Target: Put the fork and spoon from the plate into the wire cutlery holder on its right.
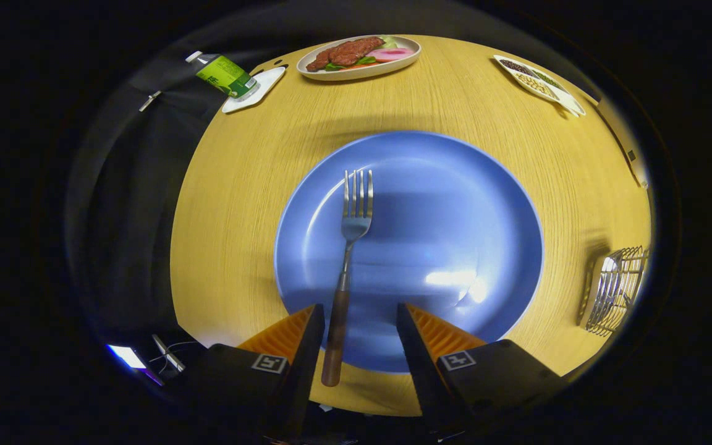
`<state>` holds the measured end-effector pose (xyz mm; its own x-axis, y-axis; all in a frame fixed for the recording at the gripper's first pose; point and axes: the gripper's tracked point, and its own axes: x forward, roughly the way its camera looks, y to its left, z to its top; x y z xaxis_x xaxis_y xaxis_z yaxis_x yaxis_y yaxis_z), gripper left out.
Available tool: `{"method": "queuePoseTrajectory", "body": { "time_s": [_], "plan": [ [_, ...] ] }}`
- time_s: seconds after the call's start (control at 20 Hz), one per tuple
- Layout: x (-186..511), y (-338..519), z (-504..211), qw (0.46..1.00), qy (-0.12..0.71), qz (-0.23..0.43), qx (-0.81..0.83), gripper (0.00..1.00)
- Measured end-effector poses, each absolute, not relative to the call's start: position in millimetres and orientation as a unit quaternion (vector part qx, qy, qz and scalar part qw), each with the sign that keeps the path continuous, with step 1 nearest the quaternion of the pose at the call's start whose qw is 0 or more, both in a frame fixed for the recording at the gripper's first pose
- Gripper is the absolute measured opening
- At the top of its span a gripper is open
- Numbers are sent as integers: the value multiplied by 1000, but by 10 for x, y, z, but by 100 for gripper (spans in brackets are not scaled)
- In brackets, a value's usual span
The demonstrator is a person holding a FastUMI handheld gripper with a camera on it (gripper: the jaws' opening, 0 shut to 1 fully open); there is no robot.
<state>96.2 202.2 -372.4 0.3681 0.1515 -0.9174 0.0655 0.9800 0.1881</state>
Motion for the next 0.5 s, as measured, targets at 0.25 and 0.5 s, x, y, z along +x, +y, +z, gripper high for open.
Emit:
{"method": "queuePoseTrajectory", "body": {
  "time_s": [0.25, 0.5],
  "plan": [
    [915, 2064, -3786, 810, 577, 31, 100, 30],
    [900, 2085, -3756, 812, 567, 57, 124, 13]
  ]
}}
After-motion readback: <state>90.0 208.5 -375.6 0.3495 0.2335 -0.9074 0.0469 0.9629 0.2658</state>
